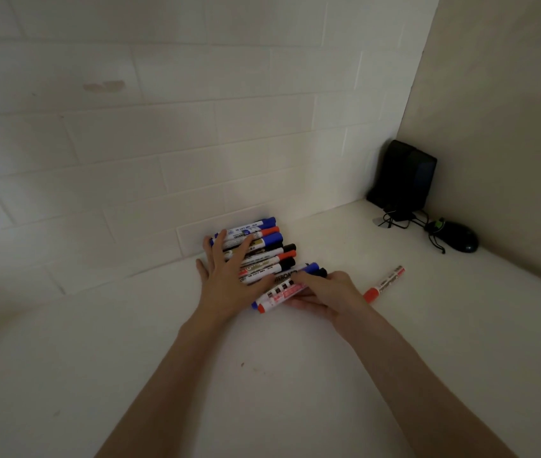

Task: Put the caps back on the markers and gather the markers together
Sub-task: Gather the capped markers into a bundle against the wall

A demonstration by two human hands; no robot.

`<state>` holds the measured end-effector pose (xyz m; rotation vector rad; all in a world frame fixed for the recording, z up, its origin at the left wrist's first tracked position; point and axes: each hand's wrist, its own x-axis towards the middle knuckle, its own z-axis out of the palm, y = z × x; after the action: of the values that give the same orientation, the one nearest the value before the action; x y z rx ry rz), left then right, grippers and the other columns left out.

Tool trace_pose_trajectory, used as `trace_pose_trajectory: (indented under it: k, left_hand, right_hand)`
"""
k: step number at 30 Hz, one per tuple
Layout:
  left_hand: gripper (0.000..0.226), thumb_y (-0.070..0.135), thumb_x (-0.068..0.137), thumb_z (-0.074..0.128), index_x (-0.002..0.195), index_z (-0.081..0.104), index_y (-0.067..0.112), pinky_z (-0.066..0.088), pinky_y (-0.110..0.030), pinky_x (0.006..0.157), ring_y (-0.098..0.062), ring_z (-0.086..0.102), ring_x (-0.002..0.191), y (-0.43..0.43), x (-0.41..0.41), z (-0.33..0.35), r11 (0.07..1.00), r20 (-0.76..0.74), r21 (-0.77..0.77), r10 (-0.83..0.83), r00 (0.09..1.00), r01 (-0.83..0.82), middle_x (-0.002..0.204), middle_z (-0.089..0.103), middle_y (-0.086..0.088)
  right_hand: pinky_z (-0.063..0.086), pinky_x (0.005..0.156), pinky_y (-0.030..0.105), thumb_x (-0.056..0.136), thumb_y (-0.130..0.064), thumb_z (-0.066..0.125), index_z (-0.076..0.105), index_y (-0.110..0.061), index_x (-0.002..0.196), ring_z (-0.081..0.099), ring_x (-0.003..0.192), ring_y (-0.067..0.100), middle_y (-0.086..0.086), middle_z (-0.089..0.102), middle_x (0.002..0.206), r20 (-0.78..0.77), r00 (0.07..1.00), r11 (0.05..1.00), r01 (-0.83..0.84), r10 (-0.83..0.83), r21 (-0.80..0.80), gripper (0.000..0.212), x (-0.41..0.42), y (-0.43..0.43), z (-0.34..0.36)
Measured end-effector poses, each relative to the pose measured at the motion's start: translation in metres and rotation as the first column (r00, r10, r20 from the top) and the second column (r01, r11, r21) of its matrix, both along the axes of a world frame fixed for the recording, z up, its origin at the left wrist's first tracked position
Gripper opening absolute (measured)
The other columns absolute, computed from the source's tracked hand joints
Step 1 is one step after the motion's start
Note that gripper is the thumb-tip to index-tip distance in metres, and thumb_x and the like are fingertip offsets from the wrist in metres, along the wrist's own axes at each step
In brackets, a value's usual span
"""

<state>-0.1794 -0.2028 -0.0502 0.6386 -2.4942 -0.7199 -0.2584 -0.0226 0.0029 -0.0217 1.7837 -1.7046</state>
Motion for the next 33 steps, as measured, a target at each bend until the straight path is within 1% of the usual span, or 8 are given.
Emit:
trace_pose_trajectory:
  k: [2, 6, 11, 16, 18, 22, 28, 33]
  left_hand:
    - [0.096, 0.083, 0.062, 0.040, 0.150, 0.025, 0.048, -0.004, -0.065, 0.117, -0.024, -0.024, 0.148, -0.001, -0.001, 0.000, 1.000, 0.015, 0.015, -0.004, 1.000, 0.004, 0.162, -0.008, 0.005]
    - [0.090, 0.081, 0.066, 0.038, 0.149, 0.026, 0.049, -0.007, -0.063, 0.117, -0.021, -0.025, 0.148, 0.000, 0.000, 0.002, 0.999, 0.028, 0.041, 0.008, 1.000, -0.010, 0.161, -0.009, 0.011]
    - [0.090, 0.088, 0.065, 0.034, 0.147, 0.023, 0.054, -0.009, -0.062, 0.117, -0.022, -0.027, 0.147, 0.003, 0.001, 0.004, 0.999, 0.048, 0.031, 0.005, 0.999, -0.007, 0.161, -0.011, 0.010]
    - [0.091, 0.087, 0.066, 0.038, 0.148, 0.022, 0.051, -0.009, -0.063, 0.116, -0.023, -0.027, 0.147, 0.001, 0.001, 0.000, 1.000, 0.038, 0.008, -0.002, 0.999, 0.002, 0.162, -0.011, 0.010]
    - [0.091, 0.087, 0.067, 0.037, 0.149, 0.022, 0.051, -0.010, -0.063, 0.116, -0.023, -0.027, 0.147, 0.001, 0.001, 0.000, 1.000, 0.038, 0.004, -0.001, 0.999, 0.001, 0.162, -0.011, 0.009]
    - [0.092, 0.088, 0.067, 0.035, 0.149, 0.021, 0.050, -0.010, -0.063, 0.116, -0.023, -0.027, 0.147, 0.001, 0.001, 0.001, 1.000, 0.036, 0.010, 0.000, 0.999, -0.001, 0.162, -0.011, 0.008]
    - [0.089, 0.088, 0.068, 0.037, 0.148, 0.025, 0.051, -0.008, -0.064, 0.116, -0.022, -0.024, 0.148, 0.002, 0.002, 0.003, 1.000, -0.023, 0.028, 0.011, 1.000, -0.011, 0.162, -0.008, 0.009]
    - [0.088, 0.087, 0.068, 0.038, 0.147, 0.024, 0.052, -0.009, -0.063, 0.116, -0.021, -0.025, 0.148, 0.003, 0.003, 0.002, 1.000, -0.025, -0.002, 0.013, 1.000, -0.013, 0.163, -0.008, 0.009]
  right_hand:
    - [0.059, 0.055, 0.027, 0.087, -0.018, 0.076, 0.067, 0.004, 0.101, 0.076, 0.069, 0.023, 0.015, 0.077, 0.079, -0.065, 0.998, 0.999, 0.005, -0.003, 0.038, 0.028, 0.000, -0.003, -0.003]
    - [0.062, 0.063, 0.033, 0.085, -0.044, 0.075, 0.067, -0.008, 0.092, 0.068, 0.050, 0.013, 0.007, 0.073, 0.070, -0.412, 0.908, 0.934, 0.081, 0.075, 0.349, 0.038, -0.004, -0.010, -0.011]
    - [0.061, 0.071, 0.039, 0.080, -0.049, 0.079, 0.046, -0.011, 0.115, 0.071, 0.075, 0.021, 0.005, 0.069, 0.090, -0.393, 0.918, 0.951, 0.081, 0.045, 0.298, 0.061, -0.011, -0.004, -0.014]
    - [0.061, 0.056, 0.035, 0.093, -0.041, 0.066, 0.036, -0.019, 0.110, 0.069, 0.050, 0.018, 0.003, 0.067, 0.082, -0.633, 0.754, 0.879, 0.170, 0.176, 0.446, 0.041, -0.008, 0.003, -0.005]
    - [0.060, 0.051, 0.032, 0.091, -0.046, 0.067, 0.039, -0.017, 0.107, 0.067, 0.049, 0.017, 0.004, 0.067, 0.080, -0.620, 0.755, 0.853, 0.166, 0.213, 0.495, 0.043, -0.003, 0.002, -0.005]
    - [0.047, 0.040, 0.021, 0.087, -0.047, 0.070, 0.043, -0.016, 0.108, 0.061, 0.045, 0.014, 0.006, 0.069, 0.076, -0.555, 0.819, 0.900, 0.123, 0.147, 0.419, 0.046, 0.004, 0.000, -0.012]
    - [0.053, 0.046, 0.025, 0.096, -0.027, 0.066, 0.044, -0.016, 0.121, 0.070, 0.052, 0.020, 0.008, 0.075, 0.075, -0.419, 0.899, 0.950, 0.007, 0.131, 0.311, 0.035, -0.001, -0.002, -0.013]
    - [0.047, 0.044, 0.022, 0.094, -0.034, 0.067, 0.040, -0.022, 0.120, 0.062, 0.045, 0.012, 0.004, 0.074, 0.076, -0.439, 0.871, 0.931, -0.051, 0.219, 0.362, 0.039, -0.002, 0.002, -0.009]
